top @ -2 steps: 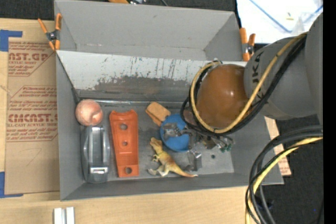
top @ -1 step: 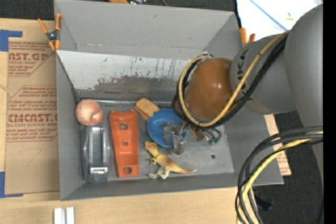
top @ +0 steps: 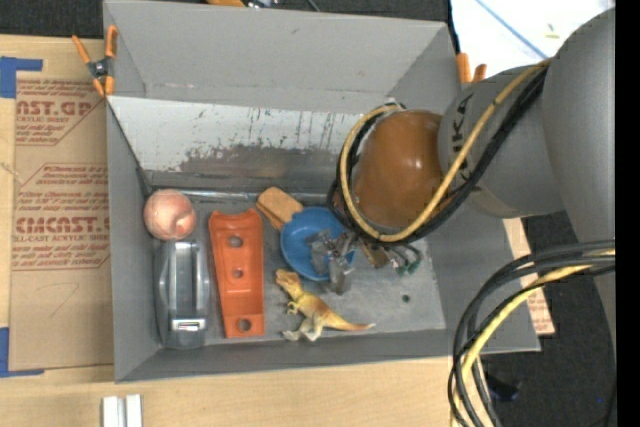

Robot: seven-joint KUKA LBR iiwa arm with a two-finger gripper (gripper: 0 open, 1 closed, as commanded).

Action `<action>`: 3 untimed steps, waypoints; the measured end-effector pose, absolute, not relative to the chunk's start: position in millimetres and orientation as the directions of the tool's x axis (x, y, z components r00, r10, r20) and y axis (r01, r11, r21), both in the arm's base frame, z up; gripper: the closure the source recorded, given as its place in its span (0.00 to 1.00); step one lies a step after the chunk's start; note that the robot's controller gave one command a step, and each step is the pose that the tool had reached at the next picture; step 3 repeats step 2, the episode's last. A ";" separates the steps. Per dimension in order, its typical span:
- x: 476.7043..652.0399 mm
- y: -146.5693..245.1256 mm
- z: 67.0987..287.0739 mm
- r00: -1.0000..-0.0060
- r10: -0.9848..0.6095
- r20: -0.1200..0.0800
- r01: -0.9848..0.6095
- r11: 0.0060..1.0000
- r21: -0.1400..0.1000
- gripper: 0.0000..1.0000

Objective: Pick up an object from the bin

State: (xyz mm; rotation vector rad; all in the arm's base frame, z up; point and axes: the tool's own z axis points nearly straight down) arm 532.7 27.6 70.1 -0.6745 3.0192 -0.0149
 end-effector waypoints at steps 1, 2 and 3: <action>583.3 18.3 70.7 -0.858 -0.512 -0.045 -0.512 0.859 -0.024 1.00; 560.8 20.9 172.3 -0.884 -0.466 -0.039 -0.466 0.885 -0.018 1.00; 560.8 20.9 172.3 -0.884 -0.466 -0.039 -0.466 0.885 -0.018 1.00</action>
Offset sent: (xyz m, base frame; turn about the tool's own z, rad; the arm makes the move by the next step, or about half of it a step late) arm 0.0178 -0.0055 0.1441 -0.0177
